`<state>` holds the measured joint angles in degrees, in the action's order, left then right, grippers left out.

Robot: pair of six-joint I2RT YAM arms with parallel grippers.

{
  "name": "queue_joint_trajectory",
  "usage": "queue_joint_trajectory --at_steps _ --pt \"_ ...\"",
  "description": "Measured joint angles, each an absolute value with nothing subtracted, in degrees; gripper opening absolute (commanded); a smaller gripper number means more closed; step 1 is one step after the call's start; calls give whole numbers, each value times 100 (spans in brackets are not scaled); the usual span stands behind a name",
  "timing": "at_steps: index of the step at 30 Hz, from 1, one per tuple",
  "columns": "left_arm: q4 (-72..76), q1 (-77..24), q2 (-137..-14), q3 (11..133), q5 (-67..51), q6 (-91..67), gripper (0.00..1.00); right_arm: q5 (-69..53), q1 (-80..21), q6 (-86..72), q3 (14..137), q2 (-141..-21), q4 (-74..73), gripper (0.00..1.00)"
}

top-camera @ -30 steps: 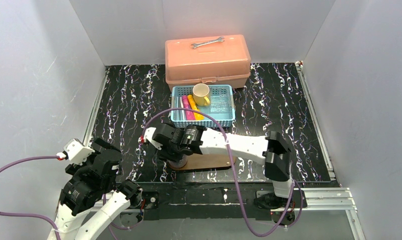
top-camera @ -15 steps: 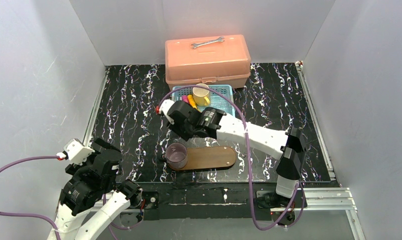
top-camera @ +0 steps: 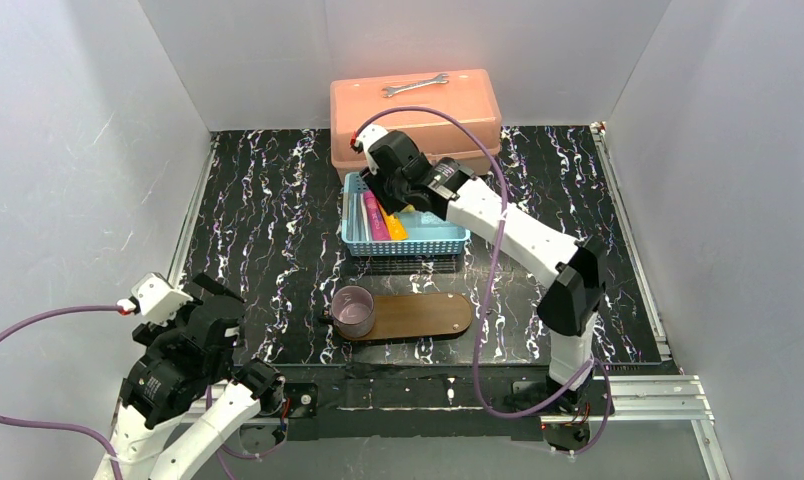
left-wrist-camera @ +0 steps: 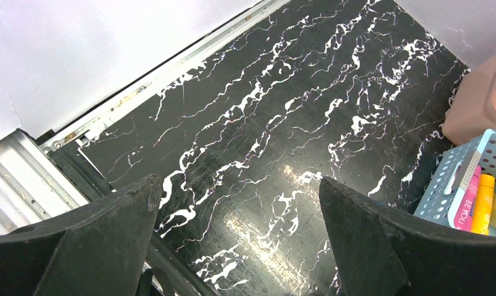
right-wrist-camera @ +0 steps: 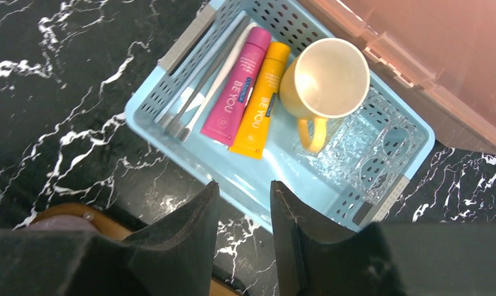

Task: Prepare toiletry sets of a toothbrush and toothpaste on the tray

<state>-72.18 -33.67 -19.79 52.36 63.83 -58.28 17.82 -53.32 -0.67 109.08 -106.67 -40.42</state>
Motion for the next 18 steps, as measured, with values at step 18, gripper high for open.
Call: queue_joint_trajectory --at_steps 18 --pt "-5999 -3367 -1968 5048 5690 -4357 99 1422 -4493 -64 12344 -12368 -3881 53"
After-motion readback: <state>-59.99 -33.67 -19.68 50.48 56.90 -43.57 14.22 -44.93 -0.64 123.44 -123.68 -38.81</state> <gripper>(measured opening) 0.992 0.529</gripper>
